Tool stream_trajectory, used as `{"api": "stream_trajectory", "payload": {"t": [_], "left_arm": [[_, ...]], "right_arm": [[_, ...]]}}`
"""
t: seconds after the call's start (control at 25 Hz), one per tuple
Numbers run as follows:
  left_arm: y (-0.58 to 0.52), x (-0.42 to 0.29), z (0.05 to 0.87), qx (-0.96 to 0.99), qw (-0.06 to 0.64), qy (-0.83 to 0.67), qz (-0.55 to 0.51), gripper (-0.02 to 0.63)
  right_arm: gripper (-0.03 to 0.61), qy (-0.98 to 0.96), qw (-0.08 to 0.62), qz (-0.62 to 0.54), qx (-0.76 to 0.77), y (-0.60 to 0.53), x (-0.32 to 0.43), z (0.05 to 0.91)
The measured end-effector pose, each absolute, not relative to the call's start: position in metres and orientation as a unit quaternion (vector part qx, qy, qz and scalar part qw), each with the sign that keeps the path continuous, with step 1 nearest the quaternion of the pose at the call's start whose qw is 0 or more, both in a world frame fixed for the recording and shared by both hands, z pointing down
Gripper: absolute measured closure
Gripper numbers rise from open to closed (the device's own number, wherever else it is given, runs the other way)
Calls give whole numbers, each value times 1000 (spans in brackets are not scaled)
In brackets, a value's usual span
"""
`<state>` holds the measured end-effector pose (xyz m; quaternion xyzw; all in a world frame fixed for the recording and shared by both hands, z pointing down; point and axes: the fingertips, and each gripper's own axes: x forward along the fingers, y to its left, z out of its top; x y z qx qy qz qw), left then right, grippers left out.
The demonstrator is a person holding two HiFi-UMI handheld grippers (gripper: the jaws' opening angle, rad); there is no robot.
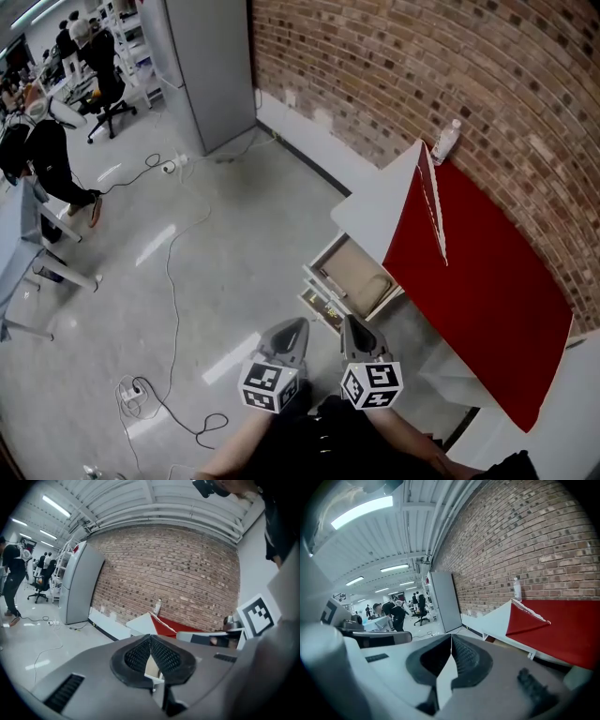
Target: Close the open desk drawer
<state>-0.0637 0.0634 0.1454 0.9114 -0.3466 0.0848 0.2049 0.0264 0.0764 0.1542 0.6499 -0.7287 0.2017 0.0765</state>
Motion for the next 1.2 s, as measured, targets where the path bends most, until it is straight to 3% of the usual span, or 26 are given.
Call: {"api": "stream_trajectory", "payload": {"t": [0.68, 1.2], "left_arm": [[12, -37, 234, 904, 308, -280, 98, 603], [-20, -16, 325, 846, 444, -295, 9, 603]], "right_arm": [[566, -786, 119, 117, 595, 7, 32, 181], [566, -807, 126, 104, 567, -39, 44, 264]]}}
